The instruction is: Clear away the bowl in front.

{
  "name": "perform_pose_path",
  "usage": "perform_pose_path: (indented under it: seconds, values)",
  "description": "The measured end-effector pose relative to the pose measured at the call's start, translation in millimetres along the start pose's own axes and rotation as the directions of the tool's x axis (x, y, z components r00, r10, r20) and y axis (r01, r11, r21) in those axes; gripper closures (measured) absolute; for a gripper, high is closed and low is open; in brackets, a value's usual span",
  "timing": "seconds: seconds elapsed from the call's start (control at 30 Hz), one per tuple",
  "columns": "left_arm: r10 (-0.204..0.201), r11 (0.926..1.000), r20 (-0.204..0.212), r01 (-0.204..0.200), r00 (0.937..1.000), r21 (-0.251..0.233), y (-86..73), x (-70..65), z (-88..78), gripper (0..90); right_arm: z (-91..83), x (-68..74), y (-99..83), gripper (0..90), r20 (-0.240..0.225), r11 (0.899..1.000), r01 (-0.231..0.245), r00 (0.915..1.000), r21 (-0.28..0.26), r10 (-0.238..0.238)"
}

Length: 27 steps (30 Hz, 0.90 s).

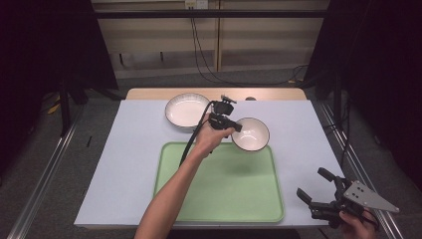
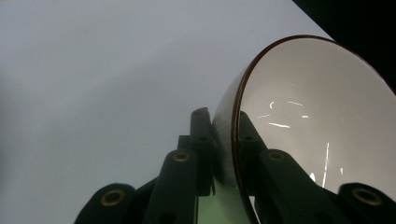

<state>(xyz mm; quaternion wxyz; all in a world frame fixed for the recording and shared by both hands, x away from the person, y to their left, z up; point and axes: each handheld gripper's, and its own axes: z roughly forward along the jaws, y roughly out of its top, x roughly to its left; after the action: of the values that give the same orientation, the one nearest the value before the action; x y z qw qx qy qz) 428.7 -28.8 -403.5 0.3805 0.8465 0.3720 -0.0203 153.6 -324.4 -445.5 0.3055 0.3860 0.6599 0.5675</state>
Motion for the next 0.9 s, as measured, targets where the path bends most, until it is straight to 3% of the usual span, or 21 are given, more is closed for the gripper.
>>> perform_pose_path:
  seconds: [0.23,0.43,0.57,0.6,0.7,0.9]
  values:
    - [0.004,0.9998,0.037,-0.005,0.9993,0.019,-5.0,-9.8,16.0,82.0,-0.3,0.0,-0.3,3.0,0.000,1.000,0.003,1.0000,-0.002,-0.003]
    - [0.010,0.9990,0.040,-0.011,0.9991,0.044,-10.0,-12.1,27.3,82.0,-0.2,-0.3,-0.4,3.0,-0.003,1.000,0.005,1.0000,-0.004,-0.005]
    - [-0.010,0.9988,0.043,0.007,0.9990,0.049,-13.5,-15.0,34.7,81.9,-0.2,-0.7,-0.4,3.0,-0.003,1.000,0.005,1.0000,-0.005,-0.005]
    - [0.005,0.9980,0.042,-0.008,0.9991,0.063,-13.7,-14.2,35.1,82.0,0.0,-0.9,-0.5,3.0,0.000,1.000,0.007,1.0000,-0.007,-0.007]
    - [0.003,0.9967,0.052,-0.007,0.9987,0.080,-15.1,-14.6,39.5,82.0,-0.4,-0.8,-0.8,3.0,-0.002,1.000,0.008,1.0000,-0.003,-0.008]
    - [0.016,0.9945,0.032,-0.019,0.9994,0.103,-17.6,-17.9,50.3,81.9,-0.1,-1.2,-1.0,3.0,-0.002,1.000,0.007,1.0000,0.000,-0.007]
